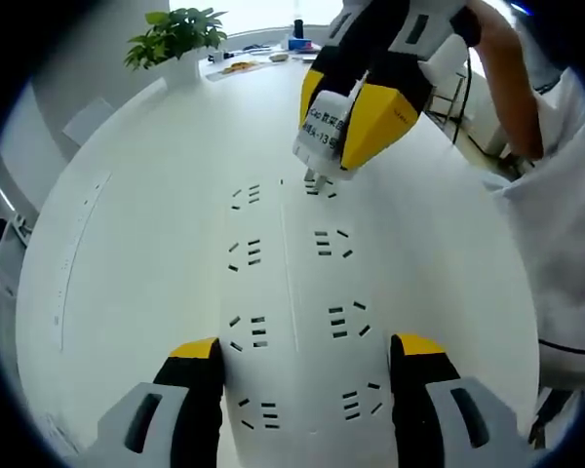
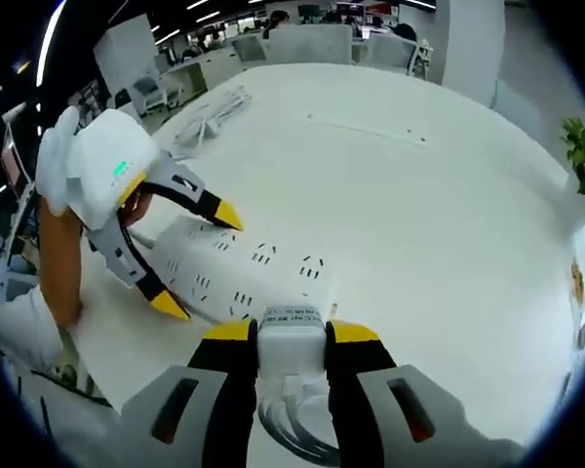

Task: Straighten the power strip on the desk, plug the charger into it

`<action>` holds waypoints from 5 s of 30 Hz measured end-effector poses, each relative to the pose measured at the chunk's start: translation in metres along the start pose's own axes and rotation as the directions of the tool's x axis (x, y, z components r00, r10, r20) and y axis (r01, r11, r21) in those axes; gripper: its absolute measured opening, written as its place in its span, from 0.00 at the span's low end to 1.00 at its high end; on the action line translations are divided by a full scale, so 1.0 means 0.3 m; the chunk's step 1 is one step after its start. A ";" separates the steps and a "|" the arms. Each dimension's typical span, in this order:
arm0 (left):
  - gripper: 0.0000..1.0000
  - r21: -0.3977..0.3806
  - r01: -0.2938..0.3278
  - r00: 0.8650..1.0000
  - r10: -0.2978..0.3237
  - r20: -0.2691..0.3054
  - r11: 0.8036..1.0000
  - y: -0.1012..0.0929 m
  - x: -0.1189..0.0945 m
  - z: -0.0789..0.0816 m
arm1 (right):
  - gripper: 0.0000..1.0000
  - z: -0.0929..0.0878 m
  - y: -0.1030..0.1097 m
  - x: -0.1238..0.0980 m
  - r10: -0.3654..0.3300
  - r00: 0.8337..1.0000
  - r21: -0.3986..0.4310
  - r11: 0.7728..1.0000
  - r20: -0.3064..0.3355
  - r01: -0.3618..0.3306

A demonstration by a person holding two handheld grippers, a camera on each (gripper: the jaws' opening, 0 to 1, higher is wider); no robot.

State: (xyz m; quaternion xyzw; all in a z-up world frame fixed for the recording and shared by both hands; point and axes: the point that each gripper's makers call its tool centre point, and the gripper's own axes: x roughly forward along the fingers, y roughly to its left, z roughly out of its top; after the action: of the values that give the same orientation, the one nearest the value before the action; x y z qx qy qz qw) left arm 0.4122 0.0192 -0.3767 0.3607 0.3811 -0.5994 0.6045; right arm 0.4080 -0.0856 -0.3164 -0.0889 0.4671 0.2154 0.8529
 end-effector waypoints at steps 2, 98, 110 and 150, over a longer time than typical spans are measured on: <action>0.70 0.000 0.000 1.000 0.000 0.001 1.000 -0.001 0.000 0.001 | 0.27 0.002 0.002 0.002 -0.032 0.999 0.012 0.999 -0.015 0.032; 0.71 0.007 0.006 1.000 -0.006 0.015 1.000 0.019 -0.002 0.006 | 0.34 -0.002 0.002 -0.014 -0.097 0.991 0.022 0.995 0.086 0.096; 0.71 0.011 0.007 1.000 -0.007 0.015 1.000 0.018 -0.003 0.008 | 0.25 0.015 -0.006 0.003 -0.101 0.995 0.207 0.974 0.020 0.094; 0.72 0.007 0.005 1.000 -0.005 0.019 1.000 0.017 -0.003 0.008 | 0.29 0.022 -0.007 0.051 -0.032 0.999 0.086 0.996 -0.003 0.032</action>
State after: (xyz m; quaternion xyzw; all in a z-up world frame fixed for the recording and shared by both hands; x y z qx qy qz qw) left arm 0.4174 0.0174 -0.3749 0.3560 0.3742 -0.6057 0.6053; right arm 0.4212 -0.0809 -0.3257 -0.0598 0.4749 0.1814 0.8590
